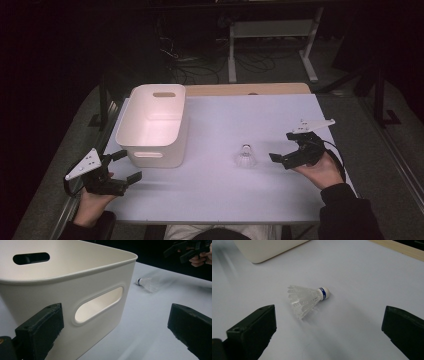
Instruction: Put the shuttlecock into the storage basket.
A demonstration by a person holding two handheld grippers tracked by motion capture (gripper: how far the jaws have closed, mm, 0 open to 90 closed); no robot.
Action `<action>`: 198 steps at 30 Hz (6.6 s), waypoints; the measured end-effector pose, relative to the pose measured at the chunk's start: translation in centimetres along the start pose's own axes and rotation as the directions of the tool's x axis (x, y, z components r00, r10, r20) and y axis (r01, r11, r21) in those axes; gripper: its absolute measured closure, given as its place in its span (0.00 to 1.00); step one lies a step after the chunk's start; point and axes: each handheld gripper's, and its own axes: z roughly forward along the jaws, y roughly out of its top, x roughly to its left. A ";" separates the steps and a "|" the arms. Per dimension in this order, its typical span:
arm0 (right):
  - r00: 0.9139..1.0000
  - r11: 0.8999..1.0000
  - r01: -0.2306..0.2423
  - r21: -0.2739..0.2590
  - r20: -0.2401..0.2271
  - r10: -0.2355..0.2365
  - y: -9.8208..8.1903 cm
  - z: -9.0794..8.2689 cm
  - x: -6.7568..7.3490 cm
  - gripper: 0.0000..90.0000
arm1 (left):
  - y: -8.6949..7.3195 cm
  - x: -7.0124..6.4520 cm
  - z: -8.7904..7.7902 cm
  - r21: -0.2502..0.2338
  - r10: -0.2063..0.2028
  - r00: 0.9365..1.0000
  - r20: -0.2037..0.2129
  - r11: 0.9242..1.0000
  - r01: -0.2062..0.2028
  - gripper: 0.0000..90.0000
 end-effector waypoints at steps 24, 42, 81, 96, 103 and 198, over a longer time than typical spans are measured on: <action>0.997 0.995 0.054 0.088 -0.065 -0.048 1.2 2.6 1.0 0.00 | 0.0 0.0 0.0 0.002 0.001 1.000 0.006 1.000 -0.001 0.00; 0.992 0.987 0.072 0.147 -0.110 -0.056 1.5 4.4 0.7 0.07 | 0.0 -0.1 -0.1 -0.001 0.004 1.000 0.011 1.000 -0.004 0.00; 0.981 0.962 0.030 0.271 -0.193 0.024 0.7 7.2 -1.2 0.99 | 0.0 -0.1 -0.1 -0.003 0.006 1.000 0.015 1.000 -0.006 0.00; 0.977 0.954 0.027 0.299 -0.211 0.038 0.2 8.6 -0.6 0.99 | 0.0 -0.1 0.0 -0.002 0.005 1.000 0.014 1.000 -0.005 0.00; 0.974 0.953 0.039 0.301 -0.224 0.030 0.2 9.2 -0.2 0.99 | 0.0 -0.1 0.0 -0.002 0.005 1.000 0.014 1.000 -0.005 0.00; 0.969 0.967 0.043 0.253 -0.247 0.021 6.3 17.4 0.5 0.99 | 0.0 -0.1 -0.1 -0.005 0.006 1.000 0.021 1.000 -0.006 0.00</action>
